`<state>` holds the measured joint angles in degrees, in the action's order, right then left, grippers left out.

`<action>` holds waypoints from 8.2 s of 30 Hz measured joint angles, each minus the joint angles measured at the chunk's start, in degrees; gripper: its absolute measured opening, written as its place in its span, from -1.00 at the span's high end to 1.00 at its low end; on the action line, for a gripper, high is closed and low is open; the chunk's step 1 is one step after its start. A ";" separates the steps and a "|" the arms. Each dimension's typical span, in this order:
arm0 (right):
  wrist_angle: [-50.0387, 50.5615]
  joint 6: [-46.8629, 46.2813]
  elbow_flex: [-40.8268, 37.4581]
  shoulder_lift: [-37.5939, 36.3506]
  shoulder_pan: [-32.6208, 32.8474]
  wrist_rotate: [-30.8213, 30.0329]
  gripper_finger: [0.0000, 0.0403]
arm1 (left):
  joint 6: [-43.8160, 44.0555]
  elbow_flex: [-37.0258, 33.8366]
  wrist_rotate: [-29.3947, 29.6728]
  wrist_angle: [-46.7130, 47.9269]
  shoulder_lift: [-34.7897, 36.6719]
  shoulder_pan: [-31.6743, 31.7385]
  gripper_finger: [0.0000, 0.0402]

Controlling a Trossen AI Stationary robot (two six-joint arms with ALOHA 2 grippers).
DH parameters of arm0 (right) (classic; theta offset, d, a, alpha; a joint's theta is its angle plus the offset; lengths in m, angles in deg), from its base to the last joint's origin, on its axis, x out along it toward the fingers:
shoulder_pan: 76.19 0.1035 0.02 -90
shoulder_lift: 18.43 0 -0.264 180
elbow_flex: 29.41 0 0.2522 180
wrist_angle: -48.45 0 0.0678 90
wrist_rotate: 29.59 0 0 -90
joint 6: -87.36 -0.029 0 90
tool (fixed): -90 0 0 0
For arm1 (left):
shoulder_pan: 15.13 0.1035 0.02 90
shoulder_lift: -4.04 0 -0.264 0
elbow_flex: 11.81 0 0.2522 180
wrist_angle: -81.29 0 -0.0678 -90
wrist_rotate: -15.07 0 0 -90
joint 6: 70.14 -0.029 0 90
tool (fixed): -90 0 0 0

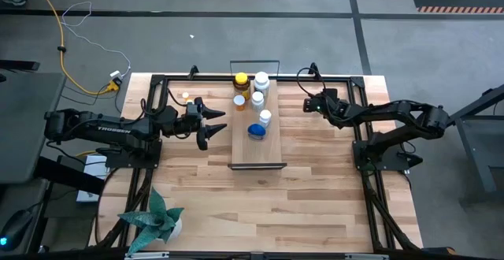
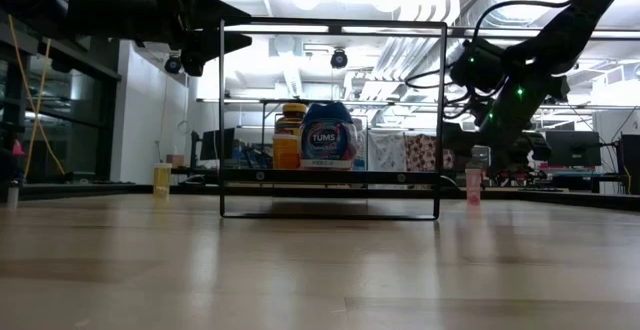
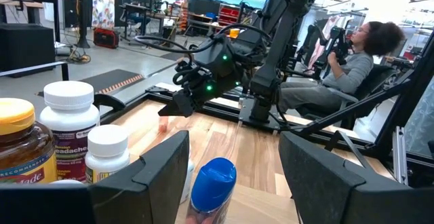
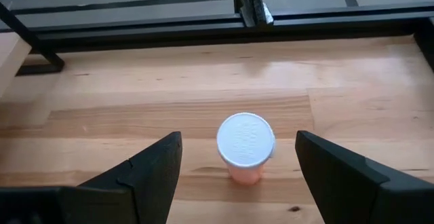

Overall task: Pick and place medicine bottles onto shelf by color
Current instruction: Put the pink medicine bottle on the shelf, then adjust the white and blue medicine bottle on the shelf

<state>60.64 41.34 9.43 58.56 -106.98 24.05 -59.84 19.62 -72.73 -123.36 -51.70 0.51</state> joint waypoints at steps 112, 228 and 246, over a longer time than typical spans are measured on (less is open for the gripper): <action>-7.42 32.37 29.83 20.09 16.96 17.92 0.36 | 0.00 0.00 1.44 0.03 -0.02 0.00 -0.09; 6.39 22.98 29.62 14.88 16.25 8.44 -0.15 | 0.00 0.00 1.44 0.04 -0.02 0.02 -0.09; 8.76 25.51 29.62 7.21 23.10 7.78 -0.15 | 0.00 0.00 1.44 0.05 -0.04 0.00 -0.09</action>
<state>69.41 66.86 39.05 65.77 -83.88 31.84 -59.84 19.62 -71.29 -123.32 -51.74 0.52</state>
